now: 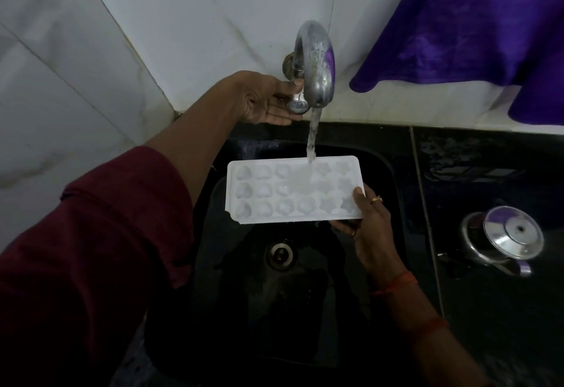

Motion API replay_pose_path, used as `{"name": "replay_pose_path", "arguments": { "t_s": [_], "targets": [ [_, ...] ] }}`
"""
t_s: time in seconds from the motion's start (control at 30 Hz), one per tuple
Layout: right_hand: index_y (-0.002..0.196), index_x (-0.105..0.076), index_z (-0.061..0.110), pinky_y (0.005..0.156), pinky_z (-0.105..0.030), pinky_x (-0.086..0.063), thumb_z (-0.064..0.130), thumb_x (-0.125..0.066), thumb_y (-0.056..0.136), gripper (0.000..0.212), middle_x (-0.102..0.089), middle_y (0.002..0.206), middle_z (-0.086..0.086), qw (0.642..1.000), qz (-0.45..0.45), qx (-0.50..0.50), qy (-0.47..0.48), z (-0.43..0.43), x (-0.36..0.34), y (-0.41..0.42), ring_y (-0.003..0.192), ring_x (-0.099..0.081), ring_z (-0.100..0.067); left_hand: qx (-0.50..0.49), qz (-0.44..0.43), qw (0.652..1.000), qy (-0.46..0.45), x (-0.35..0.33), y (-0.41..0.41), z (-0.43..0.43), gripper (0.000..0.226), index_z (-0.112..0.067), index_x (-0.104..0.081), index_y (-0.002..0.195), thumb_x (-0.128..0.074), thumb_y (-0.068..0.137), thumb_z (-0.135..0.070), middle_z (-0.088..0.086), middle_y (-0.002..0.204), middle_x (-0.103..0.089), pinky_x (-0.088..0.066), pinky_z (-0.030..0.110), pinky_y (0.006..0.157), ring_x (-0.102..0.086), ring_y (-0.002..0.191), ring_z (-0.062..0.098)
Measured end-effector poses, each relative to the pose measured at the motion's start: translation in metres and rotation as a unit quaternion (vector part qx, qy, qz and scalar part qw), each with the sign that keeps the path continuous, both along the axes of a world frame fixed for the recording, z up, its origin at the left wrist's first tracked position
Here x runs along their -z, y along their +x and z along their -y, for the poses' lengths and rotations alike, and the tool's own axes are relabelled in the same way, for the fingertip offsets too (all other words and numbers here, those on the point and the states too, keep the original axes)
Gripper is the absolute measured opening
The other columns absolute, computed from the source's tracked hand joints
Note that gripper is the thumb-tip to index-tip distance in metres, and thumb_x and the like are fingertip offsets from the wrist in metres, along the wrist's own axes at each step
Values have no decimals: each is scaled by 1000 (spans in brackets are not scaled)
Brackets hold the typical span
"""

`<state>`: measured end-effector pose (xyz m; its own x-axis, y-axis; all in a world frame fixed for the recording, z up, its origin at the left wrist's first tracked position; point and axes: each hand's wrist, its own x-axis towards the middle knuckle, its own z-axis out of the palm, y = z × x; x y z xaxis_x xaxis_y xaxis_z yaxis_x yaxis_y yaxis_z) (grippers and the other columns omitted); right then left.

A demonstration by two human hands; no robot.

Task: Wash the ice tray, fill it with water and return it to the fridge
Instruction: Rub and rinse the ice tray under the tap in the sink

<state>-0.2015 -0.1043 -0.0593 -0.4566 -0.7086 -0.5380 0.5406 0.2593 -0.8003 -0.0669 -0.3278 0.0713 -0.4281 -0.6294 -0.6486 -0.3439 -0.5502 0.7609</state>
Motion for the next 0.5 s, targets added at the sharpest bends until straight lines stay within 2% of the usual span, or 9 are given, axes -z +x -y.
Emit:
{"name": "replay_pose_path", "arguments": {
  "t_s": [0.1,0.23,0.37,0.5],
  "targets": [
    [137,-59,14,58,-29,-61,21,-51,105,34,-72,114,-4,1000,0,12,3,-4,2,-6,104,-69,-24,11,-4,1000,-1,1,0,1,72,2,-56,131,-71,66,-23,14,100,-74,-55,39,96,-73,94,24],
    [136,-60,13,61,-30,-63,20,-51,105,33,-72,110,-2,1000,-1,18,0,-10,3,-14,102,-69,-24,5,0,1000,-2,2,0,2,57,2,-56,133,-67,81,-21,14,100,-74,-53,39,98,-73,97,25],
    [138,-58,10,62,-31,-64,20,-51,105,35,-71,116,-7,1000,1,28,0,-14,5,-21,101,-69,-23,2,6,1000,1,4,-1,3,48,1,-55,134,-63,92,-20,13,100,-74,-53,39,98,-73,96,24],
    [138,-58,8,61,-32,-64,19,-51,105,36,-71,111,-4,999,-2,39,-1,-18,6,-28,96,-69,-19,-1,8,1000,9,8,0,3,46,2,-52,138,-58,98,-19,15,107,-72,-53,39,99,-70,107,26]
  ]
}}
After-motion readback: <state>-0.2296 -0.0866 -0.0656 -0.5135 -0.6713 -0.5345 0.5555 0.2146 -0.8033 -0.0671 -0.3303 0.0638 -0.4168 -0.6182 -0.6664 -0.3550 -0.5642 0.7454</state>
